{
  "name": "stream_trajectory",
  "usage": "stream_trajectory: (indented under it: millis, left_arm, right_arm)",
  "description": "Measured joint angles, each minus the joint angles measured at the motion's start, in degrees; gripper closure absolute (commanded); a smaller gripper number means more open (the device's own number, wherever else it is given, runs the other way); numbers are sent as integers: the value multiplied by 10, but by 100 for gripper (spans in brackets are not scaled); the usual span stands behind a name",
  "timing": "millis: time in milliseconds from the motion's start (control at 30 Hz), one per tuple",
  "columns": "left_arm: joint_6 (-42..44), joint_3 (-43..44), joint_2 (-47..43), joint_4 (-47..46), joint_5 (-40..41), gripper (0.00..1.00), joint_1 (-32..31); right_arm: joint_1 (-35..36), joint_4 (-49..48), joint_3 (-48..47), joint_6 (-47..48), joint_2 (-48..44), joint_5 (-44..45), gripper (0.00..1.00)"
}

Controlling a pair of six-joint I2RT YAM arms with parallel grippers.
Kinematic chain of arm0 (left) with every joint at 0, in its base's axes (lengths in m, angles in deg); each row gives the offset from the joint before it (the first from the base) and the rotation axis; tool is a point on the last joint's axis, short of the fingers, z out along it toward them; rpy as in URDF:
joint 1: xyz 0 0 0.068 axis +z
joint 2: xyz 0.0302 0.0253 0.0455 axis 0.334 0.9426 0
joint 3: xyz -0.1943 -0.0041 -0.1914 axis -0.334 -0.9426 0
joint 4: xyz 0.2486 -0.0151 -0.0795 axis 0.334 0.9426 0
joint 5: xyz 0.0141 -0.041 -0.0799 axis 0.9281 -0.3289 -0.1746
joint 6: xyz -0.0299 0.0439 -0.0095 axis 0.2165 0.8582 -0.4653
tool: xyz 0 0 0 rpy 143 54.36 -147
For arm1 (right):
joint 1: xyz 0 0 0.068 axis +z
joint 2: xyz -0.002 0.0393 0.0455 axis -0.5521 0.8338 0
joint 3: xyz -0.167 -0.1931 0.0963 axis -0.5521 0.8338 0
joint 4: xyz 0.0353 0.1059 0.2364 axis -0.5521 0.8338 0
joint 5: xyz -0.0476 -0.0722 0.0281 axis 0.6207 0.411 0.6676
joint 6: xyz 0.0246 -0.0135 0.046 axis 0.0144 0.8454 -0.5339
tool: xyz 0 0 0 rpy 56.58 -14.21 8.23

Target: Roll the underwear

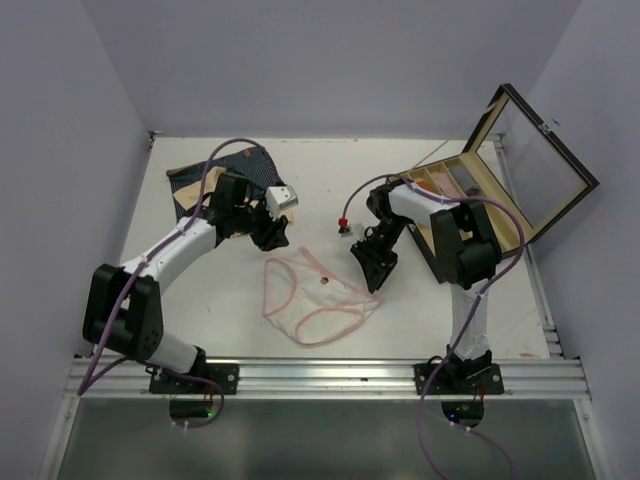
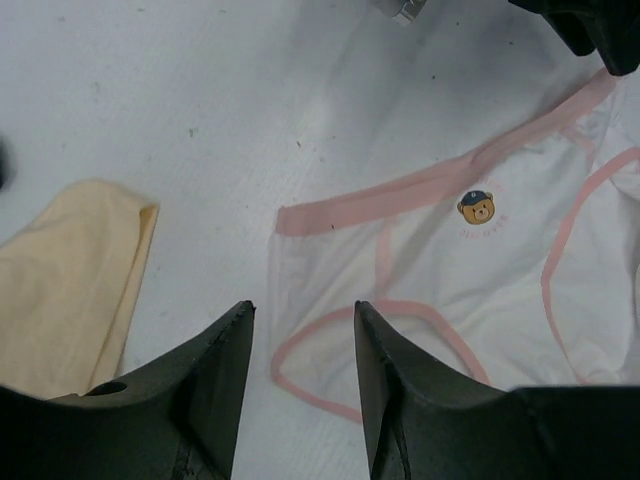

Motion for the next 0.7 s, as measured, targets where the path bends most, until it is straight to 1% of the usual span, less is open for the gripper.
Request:
stream_trajectory:
  millis: [33, 67, 200, 267, 400, 567, 633, 667, 700]
  left_arm:
    - [0, 23, 21, 5, -8, 51, 0]
    - [-1, 49, 48, 5, -17, 51, 0]
    - [-1, 125, 161, 21, -43, 53, 0]
    - [-1, 142, 208, 33, -57, 53, 0]
    - [1, 153, 262, 67, -71, 54, 0]
    - [7, 162, 289, 88, -83, 54, 0]
    - [9, 168, 299, 92, -88, 62, 0]
    - [8, 171, 304, 92, -92, 73, 0]
    - [6, 172, 307, 91, -93, 78, 0]
  right_arm:
    - [-1, -4, 3, -5, -13, 6, 57]
    - [-3, -11, 10, -14, -32, 10, 54]
    - [-19, -38, 74, -56, -111, 20, 53]
    - [-29, -45, 108, -76, -130, 18, 53]
    - [-42, -55, 148, -114, -122, 16, 52]
    - [-42, -66, 148, -137, -87, -11, 51]
    - [-42, -69, 147, -142, -63, -28, 51]
    - [-42, -69, 146, -144, -48, -35, 52]
    - [-42, -67, 142, -146, -34, -44, 53]
